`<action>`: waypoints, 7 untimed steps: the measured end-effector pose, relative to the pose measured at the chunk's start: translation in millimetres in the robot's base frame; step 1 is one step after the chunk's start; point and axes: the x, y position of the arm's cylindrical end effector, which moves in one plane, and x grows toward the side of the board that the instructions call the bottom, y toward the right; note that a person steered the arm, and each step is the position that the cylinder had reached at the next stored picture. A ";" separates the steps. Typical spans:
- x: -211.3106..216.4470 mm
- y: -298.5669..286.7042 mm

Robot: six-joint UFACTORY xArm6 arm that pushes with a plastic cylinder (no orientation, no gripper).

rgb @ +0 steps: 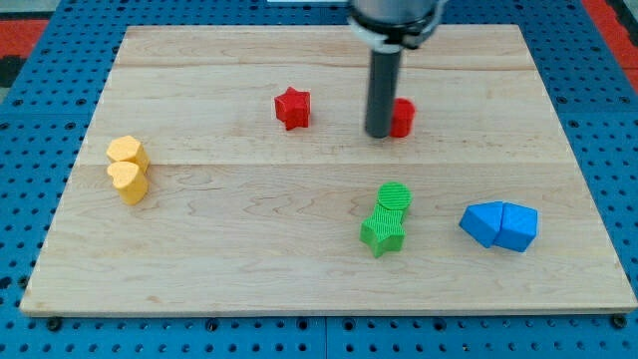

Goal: Slide the red star closer to red circle

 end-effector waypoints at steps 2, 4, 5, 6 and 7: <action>-73.8 -16.0; 24.3 39.3; 0.4 -18.9; -81.6 -67.1; -95.8 -104.5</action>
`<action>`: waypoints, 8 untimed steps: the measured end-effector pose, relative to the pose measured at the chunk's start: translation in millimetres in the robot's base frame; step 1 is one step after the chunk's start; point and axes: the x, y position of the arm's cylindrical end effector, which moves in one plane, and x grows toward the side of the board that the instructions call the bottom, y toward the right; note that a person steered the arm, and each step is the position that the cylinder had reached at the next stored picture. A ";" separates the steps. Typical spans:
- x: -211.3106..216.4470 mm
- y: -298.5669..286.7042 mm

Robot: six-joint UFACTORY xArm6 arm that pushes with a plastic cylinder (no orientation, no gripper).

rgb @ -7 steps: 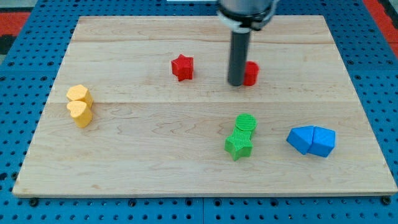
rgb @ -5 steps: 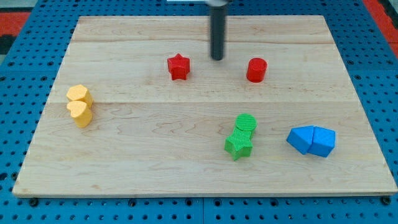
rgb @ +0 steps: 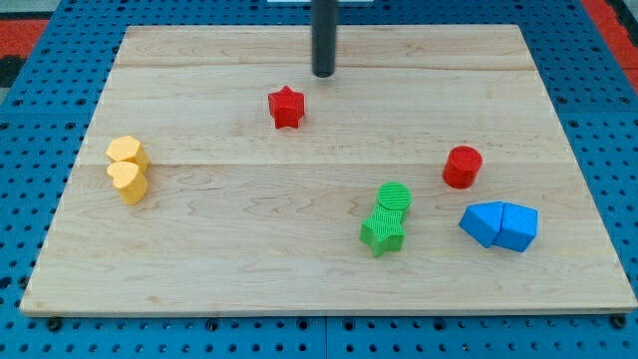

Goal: Slide the red star closer to red circle

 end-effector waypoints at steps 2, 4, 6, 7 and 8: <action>28.7 -45.1; 47.9 87.7; -5.1 -0.1; 29.9 -69.5; 52.2 -26.6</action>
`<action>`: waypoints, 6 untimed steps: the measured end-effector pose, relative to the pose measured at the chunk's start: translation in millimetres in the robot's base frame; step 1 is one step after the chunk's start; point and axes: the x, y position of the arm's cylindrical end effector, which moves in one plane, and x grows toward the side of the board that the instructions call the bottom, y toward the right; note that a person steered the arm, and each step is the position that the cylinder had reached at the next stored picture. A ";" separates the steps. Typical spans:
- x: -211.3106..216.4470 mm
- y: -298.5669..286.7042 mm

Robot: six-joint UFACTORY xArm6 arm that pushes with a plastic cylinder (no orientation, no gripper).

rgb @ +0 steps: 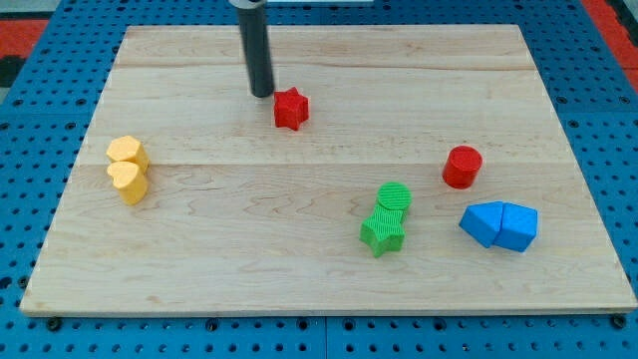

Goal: Slide the red star closer to red circle

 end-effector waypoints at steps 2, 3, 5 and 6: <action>17.5 41.2; 13.8 20.7; 69.2 94.7; 72.3 25.9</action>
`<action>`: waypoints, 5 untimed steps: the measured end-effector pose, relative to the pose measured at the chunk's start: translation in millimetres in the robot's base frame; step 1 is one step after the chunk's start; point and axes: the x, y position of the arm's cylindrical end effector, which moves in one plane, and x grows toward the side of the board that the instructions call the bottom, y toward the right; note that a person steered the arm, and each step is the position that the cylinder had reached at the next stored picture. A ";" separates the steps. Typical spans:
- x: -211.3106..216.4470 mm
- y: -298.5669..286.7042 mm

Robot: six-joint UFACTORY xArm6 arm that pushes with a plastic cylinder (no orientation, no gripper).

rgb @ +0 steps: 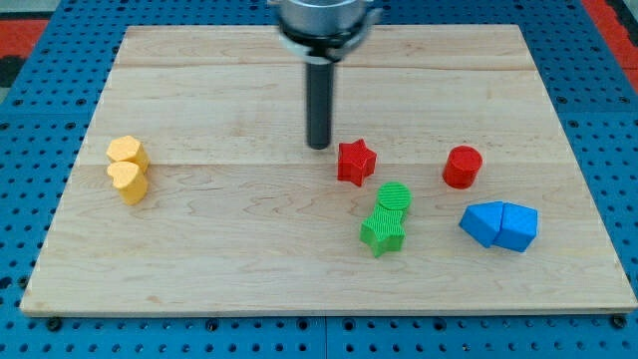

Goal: Slide the red star closer to red circle

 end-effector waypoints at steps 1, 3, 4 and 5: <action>27.4 53.3; 64.7 78.5; 59.5 106.9; 50.7 110.5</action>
